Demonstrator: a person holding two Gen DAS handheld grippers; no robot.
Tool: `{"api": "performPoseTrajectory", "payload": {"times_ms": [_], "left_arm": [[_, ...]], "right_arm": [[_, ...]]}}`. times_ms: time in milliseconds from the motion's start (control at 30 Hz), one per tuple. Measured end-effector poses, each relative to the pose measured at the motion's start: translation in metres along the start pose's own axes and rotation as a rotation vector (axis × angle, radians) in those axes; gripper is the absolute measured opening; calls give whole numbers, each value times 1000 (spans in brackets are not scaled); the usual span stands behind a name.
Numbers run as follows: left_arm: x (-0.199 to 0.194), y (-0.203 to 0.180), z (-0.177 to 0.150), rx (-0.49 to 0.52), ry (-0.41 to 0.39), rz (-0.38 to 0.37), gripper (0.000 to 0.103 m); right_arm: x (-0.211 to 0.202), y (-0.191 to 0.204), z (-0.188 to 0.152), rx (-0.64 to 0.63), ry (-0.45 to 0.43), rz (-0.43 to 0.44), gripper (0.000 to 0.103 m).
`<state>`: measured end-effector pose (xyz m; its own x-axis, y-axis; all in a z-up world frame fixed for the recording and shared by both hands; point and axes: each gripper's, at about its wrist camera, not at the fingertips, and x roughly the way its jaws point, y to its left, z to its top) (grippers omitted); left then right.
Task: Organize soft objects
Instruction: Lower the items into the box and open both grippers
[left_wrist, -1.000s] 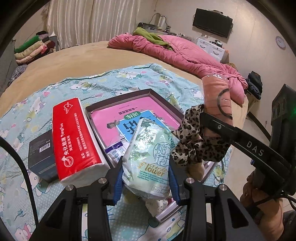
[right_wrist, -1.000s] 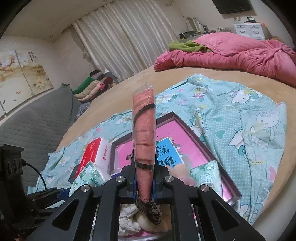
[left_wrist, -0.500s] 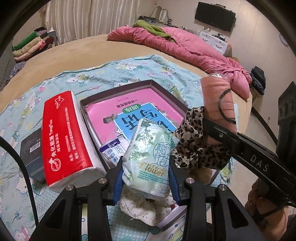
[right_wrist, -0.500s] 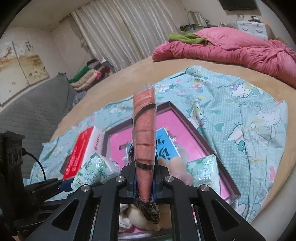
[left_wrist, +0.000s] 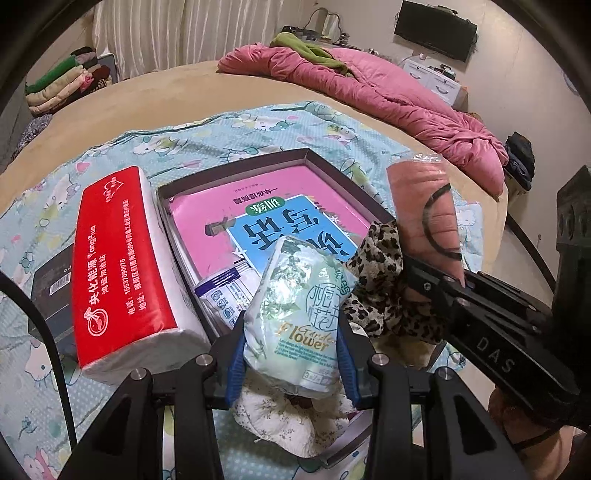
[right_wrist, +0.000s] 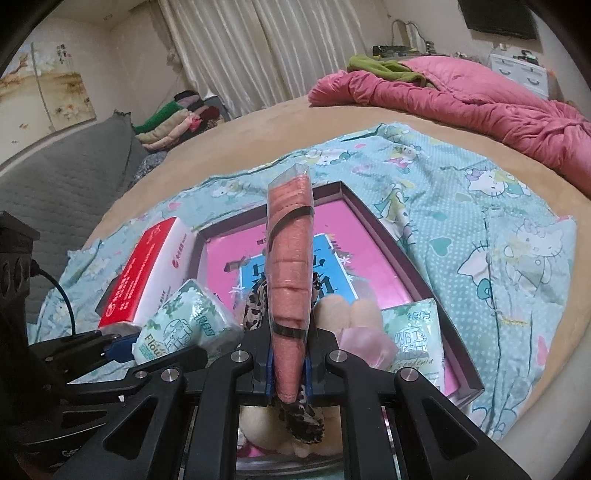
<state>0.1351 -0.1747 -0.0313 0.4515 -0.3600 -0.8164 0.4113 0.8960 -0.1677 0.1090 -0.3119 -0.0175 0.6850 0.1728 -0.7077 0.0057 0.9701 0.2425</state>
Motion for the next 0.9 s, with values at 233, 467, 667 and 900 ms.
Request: {"api": "performPoseTrajectory", "payload": {"times_ms": [233, 467, 667, 900], "left_arm": [[4, 2, 0, -6, -3, -3, 43], [8, 3, 0, -18, -1, -4, 43], [8, 5, 1, -25, -6, -2, 45], [8, 4, 1, -25, -12, -2, 45]], "right_arm": [[15, -3, 0, -12, 16, -22, 11], [18, -8, -1, -4, 5, -3, 12], [14, -6, -1, -19, -13, 0, 16], [10, -2, 0, -34, -23, -7, 19]]}}
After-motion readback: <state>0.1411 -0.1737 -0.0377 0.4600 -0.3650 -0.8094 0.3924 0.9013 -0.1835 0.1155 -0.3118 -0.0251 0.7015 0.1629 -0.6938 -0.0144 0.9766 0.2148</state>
